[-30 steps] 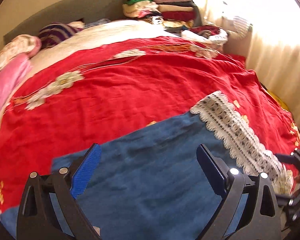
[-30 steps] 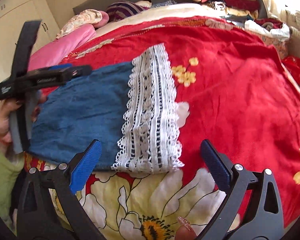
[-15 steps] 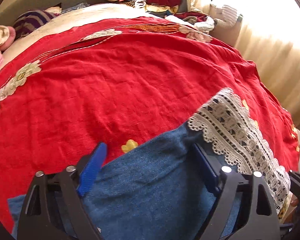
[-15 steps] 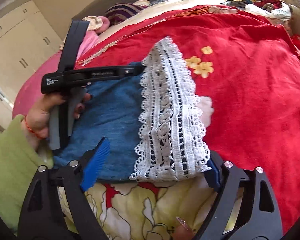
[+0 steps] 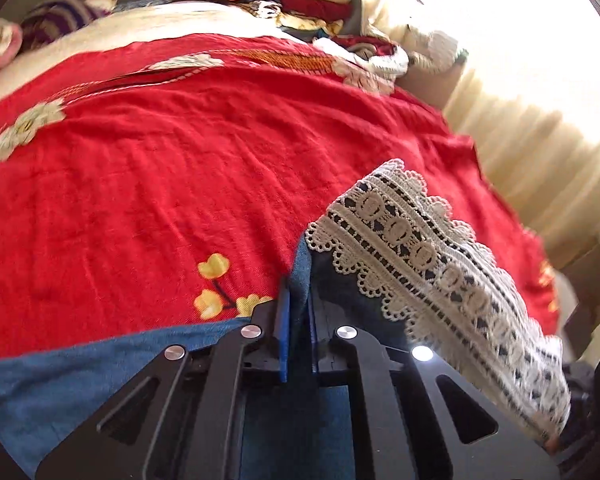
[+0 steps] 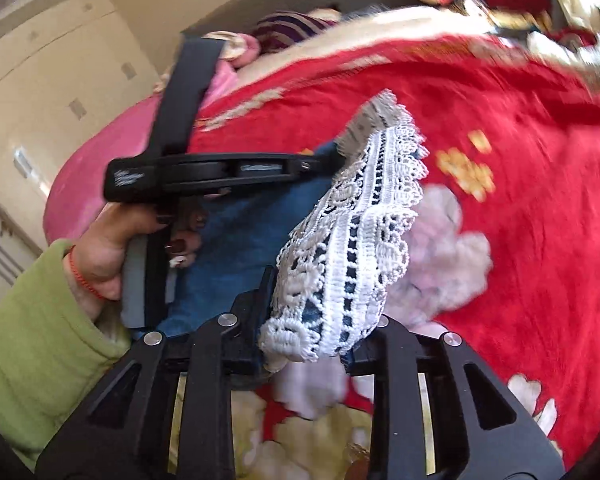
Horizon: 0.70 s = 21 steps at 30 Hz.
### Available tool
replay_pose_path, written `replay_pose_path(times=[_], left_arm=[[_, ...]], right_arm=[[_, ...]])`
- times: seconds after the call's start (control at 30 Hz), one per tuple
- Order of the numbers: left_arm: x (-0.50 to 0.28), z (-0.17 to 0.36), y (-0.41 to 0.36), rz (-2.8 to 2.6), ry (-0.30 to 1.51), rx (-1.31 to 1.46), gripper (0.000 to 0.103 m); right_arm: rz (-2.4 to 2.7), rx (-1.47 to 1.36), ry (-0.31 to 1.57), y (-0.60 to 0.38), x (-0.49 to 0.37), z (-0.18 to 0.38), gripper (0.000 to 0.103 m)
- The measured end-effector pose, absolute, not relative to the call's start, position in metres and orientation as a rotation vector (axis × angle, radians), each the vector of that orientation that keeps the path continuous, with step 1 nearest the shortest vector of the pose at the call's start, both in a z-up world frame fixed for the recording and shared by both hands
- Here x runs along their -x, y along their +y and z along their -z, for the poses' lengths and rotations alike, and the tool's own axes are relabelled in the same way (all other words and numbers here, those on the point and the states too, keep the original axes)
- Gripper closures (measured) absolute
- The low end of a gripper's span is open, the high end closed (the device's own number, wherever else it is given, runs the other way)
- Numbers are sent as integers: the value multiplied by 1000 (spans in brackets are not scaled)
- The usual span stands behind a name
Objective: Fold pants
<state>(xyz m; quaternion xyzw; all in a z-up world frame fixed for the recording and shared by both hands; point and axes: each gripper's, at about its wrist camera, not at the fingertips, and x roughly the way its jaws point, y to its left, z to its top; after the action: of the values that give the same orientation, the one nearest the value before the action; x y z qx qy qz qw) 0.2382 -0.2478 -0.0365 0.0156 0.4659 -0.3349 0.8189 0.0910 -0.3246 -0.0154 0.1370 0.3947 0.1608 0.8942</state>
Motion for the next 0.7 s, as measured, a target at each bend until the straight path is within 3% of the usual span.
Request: replay_pose_path(times=[0.23, 0.53, 0.7], left_arm=[[-226, 2, -185, 696, 906, 113, 97], [-217, 19, -45, 402, 945, 331, 88], [-201, 25, 18, 371, 905, 512, 72]], right_arm=[[-473, -46, 725, -249, -85, -21, 84], [-586, 187, 797, -160, -95, 4, 84], [-645, 321, 774, -118, -82, 0, 84]])
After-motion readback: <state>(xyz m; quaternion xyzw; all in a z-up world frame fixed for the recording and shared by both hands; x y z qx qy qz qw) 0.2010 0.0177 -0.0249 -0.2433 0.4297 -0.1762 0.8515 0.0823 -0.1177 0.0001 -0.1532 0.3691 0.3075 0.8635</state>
